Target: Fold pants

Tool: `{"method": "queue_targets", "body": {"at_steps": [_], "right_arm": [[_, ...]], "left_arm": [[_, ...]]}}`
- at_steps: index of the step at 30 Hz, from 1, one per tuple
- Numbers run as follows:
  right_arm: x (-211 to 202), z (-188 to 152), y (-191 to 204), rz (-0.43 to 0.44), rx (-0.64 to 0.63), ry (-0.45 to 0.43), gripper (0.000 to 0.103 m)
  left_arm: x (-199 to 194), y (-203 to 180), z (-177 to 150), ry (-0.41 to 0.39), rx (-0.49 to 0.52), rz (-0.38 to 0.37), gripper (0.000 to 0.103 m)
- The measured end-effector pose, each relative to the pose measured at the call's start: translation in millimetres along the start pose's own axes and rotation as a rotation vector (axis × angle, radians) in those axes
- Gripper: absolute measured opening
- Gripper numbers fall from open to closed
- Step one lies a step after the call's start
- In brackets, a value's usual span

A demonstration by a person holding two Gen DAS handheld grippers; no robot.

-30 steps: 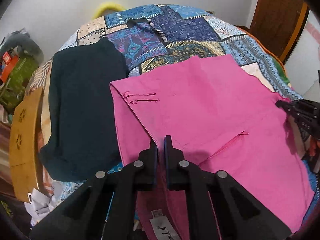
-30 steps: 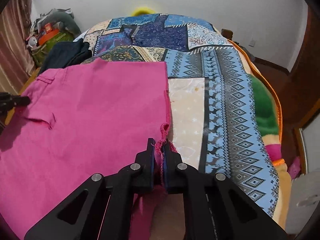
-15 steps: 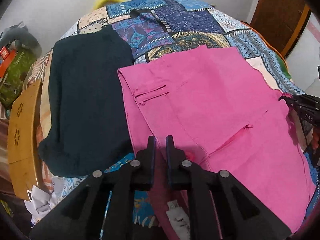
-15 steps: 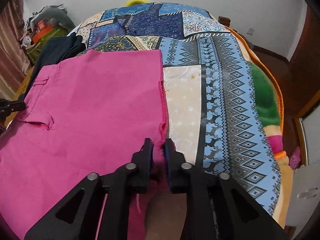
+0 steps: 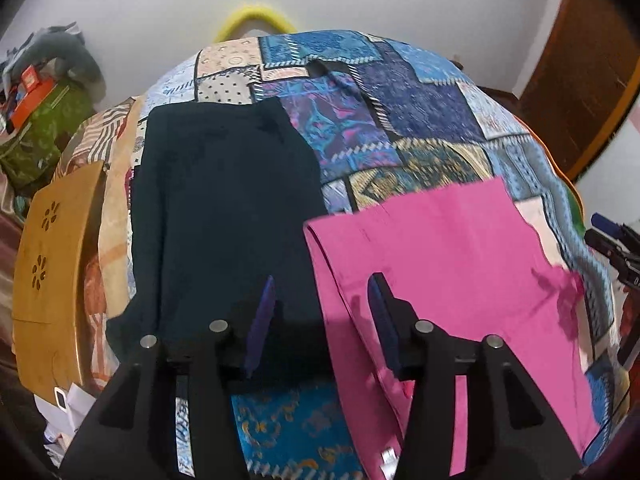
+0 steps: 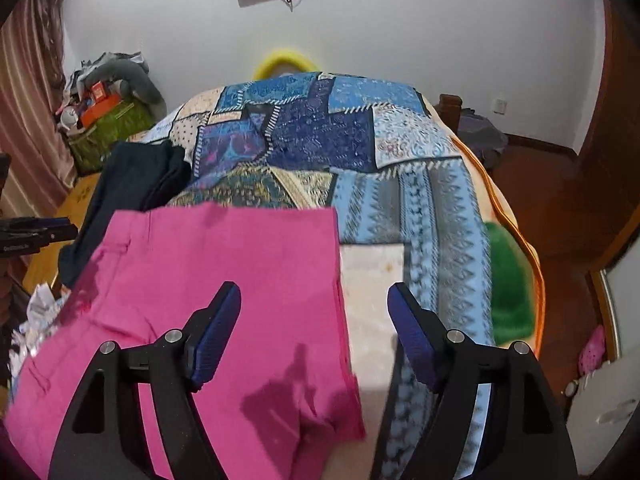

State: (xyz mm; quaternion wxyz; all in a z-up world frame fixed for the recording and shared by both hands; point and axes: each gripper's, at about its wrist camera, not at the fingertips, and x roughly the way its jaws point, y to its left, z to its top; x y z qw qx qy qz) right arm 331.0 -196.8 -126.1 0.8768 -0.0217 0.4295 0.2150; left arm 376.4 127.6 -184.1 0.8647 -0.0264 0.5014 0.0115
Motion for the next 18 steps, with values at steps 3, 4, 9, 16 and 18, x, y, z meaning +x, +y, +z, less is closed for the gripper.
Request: {"method": "queue_targets", "body": {"at_steps": [3, 4, 9, 16, 18], "right_arm": [[17.5, 10.4, 5.1, 0.007, -0.006, 0.014, 0.073], [22.2, 12.3, 5.9, 0.008, -0.009, 0.02, 0.073], [62.3, 26.1, 7.5, 0.002, -0.024, 0.073, 0.073], [110.3, 45.5, -0.1, -0.026, -0.028, 0.131, 0.072], [123.9, 48.8, -1.7, -0.025, -0.016, 0.144, 0.064]], "left_arm": [[11.7, 7.1, 9.5, 0.01, -0.022, -0.01, 0.049], [15.4, 8.0, 10.7, 0.014, -0.025, -0.012, 0.049], [41.1, 9.3, 15.9, 0.048, -0.028, -0.023, 0.049], [70.7, 5.7, 18.1, 0.083, -0.019, -0.047, 0.039], [77.5, 6.5, 17.4, 0.095, -0.027, -0.075, 0.029]]}}
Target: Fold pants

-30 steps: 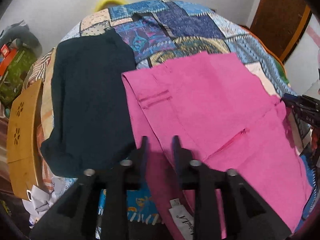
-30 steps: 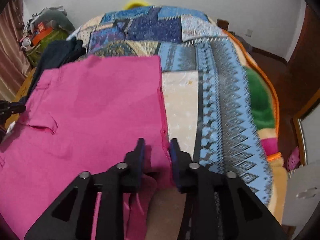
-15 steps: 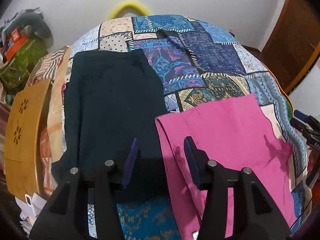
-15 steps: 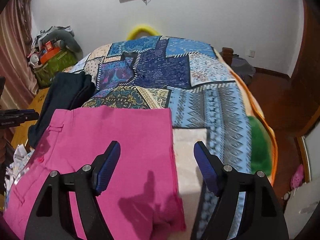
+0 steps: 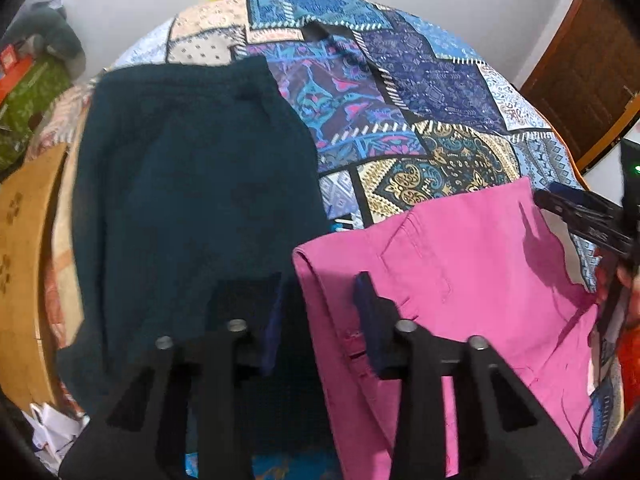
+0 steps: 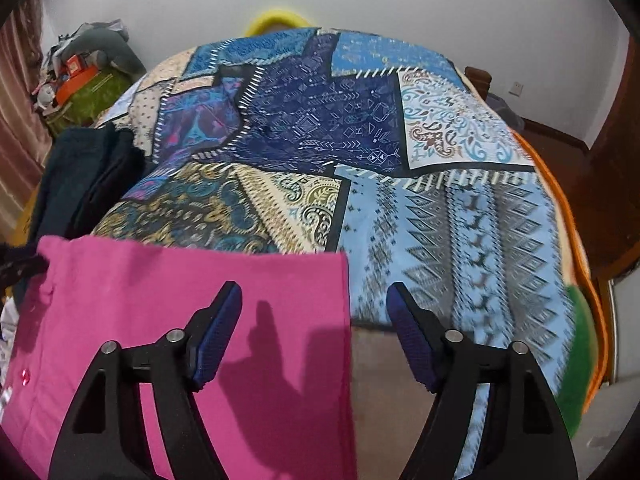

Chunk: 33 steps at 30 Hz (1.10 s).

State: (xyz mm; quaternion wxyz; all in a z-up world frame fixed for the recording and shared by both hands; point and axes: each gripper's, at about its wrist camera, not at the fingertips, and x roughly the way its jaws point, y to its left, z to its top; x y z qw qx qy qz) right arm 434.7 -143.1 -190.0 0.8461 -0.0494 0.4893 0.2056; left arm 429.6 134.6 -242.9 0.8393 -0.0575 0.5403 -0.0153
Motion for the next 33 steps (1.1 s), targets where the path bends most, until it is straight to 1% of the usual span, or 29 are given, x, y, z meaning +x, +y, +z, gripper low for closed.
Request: {"method": "queue_targets", "body": {"at_steps": [1, 3, 4, 6, 7, 8, 9, 10, 11, 14, 18, 22, 25, 27, 30, 33], "right_arm": [[5.5, 0.9, 0.0, 0.007, 0.007, 0.011, 0.062], [16.6, 1.9, 0.0, 0.023, 0.015, 0.034, 0.053], [23.7, 1.0, 1.4, 0.029, 0.016, 0.052, 0.05], [27.8, -0.6, 4.1, 0.024, 0.013, 0.041, 0.047], [27.3, -1.4, 5.0, 0.042, 0.021, 0.027, 0.044], [27.8, -1.2, 4.8, 0.061, 0.031, 0.023, 0.036], [28.1, -2.1, 4.2, 0.084, 0.047, 0.022, 0.024], [28.6, -2.9, 4.5, 0.098, 0.053, 0.023, 0.016], [30.2, -2.7, 5.4, 0.097, 0.049, 0.028, 0.007], [27.1, -3.5, 9.6, 0.071, 0.026, 0.026, 0.004], [8.5, -0.3, 8.0, 0.05, 0.026, -0.029, 0.003], [-30.8, 9.6, 1.4, 0.043, 0.049, -0.124, 0.003], [-73.0, 20.4, -1.1, 0.043, 0.06, -0.211, 0.003], [-95.4, 24.9, -0.2, 0.049, 0.061, -0.25, 0.003], [-129.2, 24.1, 5.2, 0.042, 0.039, -0.296, 0.003], [-146.8, 17.3, 9.2, 0.041, 0.027, -0.314, 0.003]], "left_arm": [[1.7, 0.3, -0.5, -0.002, -0.002, -0.007, 0.028], [1.7, -1.2, -0.2, -0.01, 0.006, -0.006, 0.026], [0.9, -2.1, -0.5, -0.015, 0.011, -0.005, 0.024], [-0.2, -3.5, -0.2, -0.017, 0.022, -0.004, 0.021], [-0.6, -4.5, -0.1, -0.019, 0.029, -0.002, 0.018], [-2.0, -5.4, -0.1, -0.024, 0.037, 0.001, 0.017], [-2.6, -5.6, 0.2, -0.026, 0.037, 0.002, 0.015], [-3.4, -5.4, 0.6, -0.029, 0.033, 0.002, 0.013], [-4.7, -5.2, 1.0, -0.033, 0.029, 0.002, 0.012], [-10.4, -7.6, 1.2, -0.054, 0.026, 0.008, 0.011], [-24.1, -11.9, 3.2, -0.09, 0.038, 0.024, 0.01], [-49.3, -13.5, 10.6, -0.136, 0.028, 0.02, 0.01], [-74.9, -19.2, 16.2, -0.186, 0.036, 0.013, 0.009], [-93.9, -26.0, 17.6, -0.22, 0.053, 0.016, 0.009], [-115.0, -37.0, 14.4, -0.249, 0.078, 0.024, 0.009], [-130.0, -46.0, 5.5, -0.262, 0.096, 0.029, 0.009]]}}
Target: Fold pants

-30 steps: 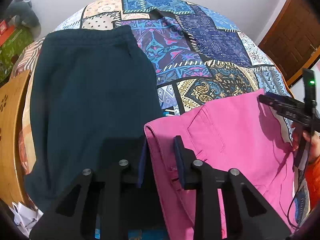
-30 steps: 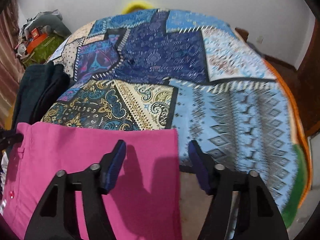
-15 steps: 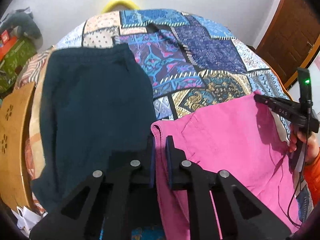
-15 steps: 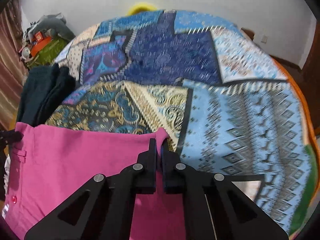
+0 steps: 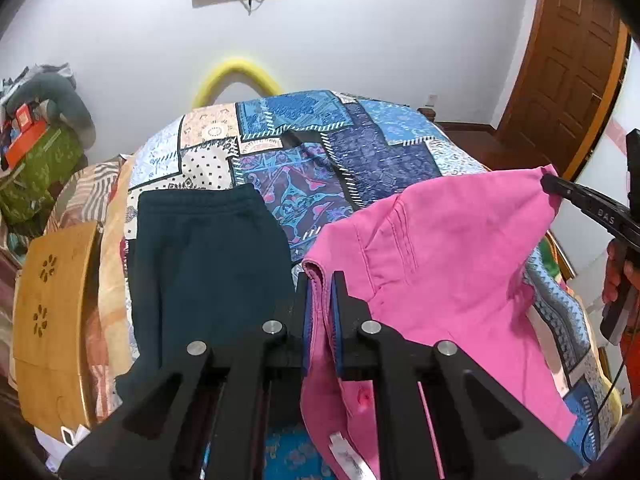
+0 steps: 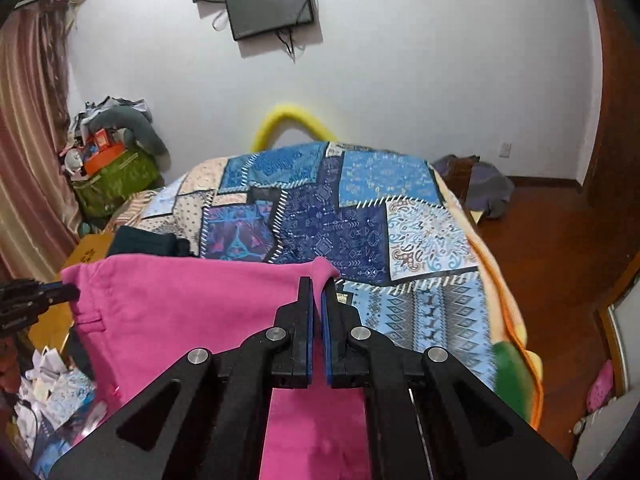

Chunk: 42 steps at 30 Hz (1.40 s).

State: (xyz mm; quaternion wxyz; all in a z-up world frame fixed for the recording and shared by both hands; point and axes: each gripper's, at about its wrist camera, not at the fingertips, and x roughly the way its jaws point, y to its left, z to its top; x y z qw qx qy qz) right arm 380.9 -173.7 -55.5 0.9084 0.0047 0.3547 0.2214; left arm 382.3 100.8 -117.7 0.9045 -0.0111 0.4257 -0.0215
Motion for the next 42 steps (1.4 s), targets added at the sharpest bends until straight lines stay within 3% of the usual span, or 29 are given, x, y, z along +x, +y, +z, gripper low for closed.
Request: {"method": "queue_targets", "body": {"at_steps": [22, 30, 36, 42], "right_arm": [[-97.5, -105.9, 6.5, 0.016, -0.028, 0.024, 0.003], [-112.6, -149.7, 6.3, 0.024, -0.025, 0.077, 0.003], [-110.3, -187.7, 18.0, 0.006, -0.07, 0.138, 0.003], [-111.7, -216.9, 17.5, -0.003, -0.035, 0.181, 0.005]], "left_arm": [[-86.2, -59.2, -105.4, -0.002, 0.142, -0.019, 0.009], [-89.8, -60.4, -143.2, 0.032, 0.138, -0.035, 0.009], [-78.6, -60.4, -177.6, 0.106, 0.133, -0.047, 0.009], [-75.0, -61.9, -203.6, 0.152, 0.138, -0.048, 0.009]]}}
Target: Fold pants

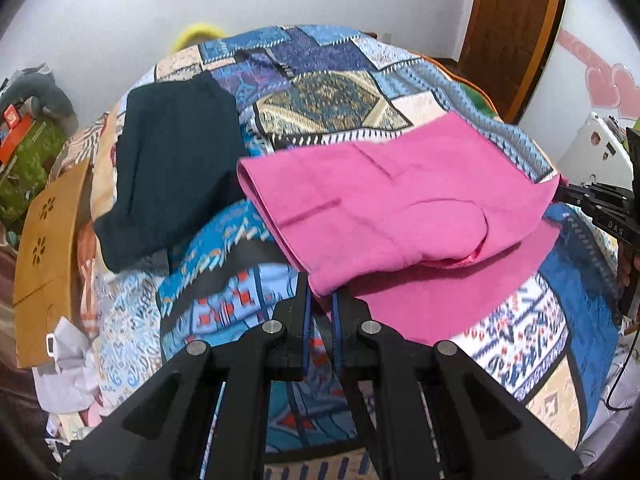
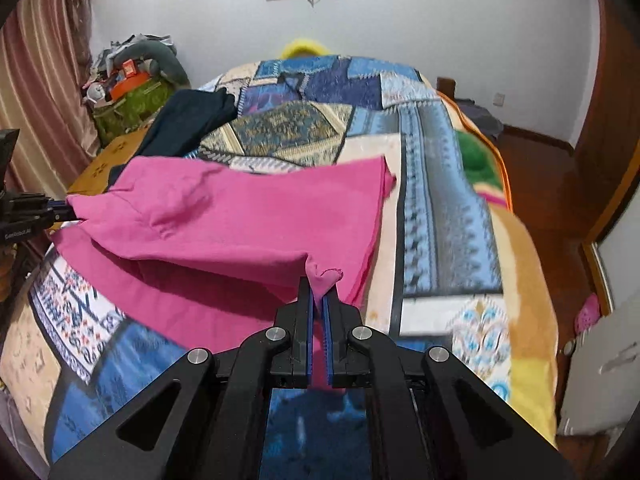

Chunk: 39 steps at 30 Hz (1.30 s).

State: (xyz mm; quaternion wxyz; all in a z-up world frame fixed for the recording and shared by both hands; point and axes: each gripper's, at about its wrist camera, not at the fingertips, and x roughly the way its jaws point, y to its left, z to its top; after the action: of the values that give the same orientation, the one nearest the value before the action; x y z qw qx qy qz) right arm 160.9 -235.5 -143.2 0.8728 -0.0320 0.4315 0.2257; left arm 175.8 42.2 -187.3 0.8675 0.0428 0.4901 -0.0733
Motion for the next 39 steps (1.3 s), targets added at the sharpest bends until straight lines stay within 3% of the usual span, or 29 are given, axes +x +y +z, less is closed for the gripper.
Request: {"method": "queue_targets", "body": {"at_steps": [6, 8, 10, 12, 14, 18, 22, 32, 39], "right_arm": [[-12.2, -8.5, 0.0, -0.014, 0.034, -0.005, 0.007], [-18.8, -8.4, 2.6, -0.029, 0.03, -0.016, 0.011], [-25.6, -7.1, 5.1, -0.043, 0.023, -0.033, 0.019], [-33.2, -5.1, 7.5, -0.049, 0.016, -0.057, 0.035], [-42.7, -2.0, 12.0, -0.053, 0.002, -0.091, 0.043], [-50.2, 5.4, 23.9, -0.048, -0.042, -0.117, 0.054], [-46.6, 10.5, 37.3, -0.007, -0.074, -0.111, 0.055], [-2.4, 6.8, 65.7, 0.106, -0.142, 0.01, 0.055], [21.3, 1.7, 75.2, 0.129, -0.21, 0.1, 0.055]], "left_arm": [[-8.5, 2.5, -8.0, 0.003, -0.012, 0.012, 0.013], [-14.2, 3.3, -7.1, -0.007, -0.016, 0.032, 0.02], [-20.2, 2.9, -5.6, -0.023, -0.014, 0.057, 0.039], [-28.9, 1.4, -2.9, -0.053, -0.008, 0.089, 0.051], [-38.1, -0.7, 1.5, -0.084, -0.002, 0.111, 0.058], [-51.2, -5.2, 11.7, -0.128, -0.003, 0.11, 0.077], [-50.2, -22.3, 21.2, -0.139, 0.044, 0.086, 0.087], [5.0, -82.1, 18.5, -0.007, 0.247, 0.073, 0.087], [18.5, -94.3, 26.3, 0.022, 0.286, 0.048, 0.087]]}}
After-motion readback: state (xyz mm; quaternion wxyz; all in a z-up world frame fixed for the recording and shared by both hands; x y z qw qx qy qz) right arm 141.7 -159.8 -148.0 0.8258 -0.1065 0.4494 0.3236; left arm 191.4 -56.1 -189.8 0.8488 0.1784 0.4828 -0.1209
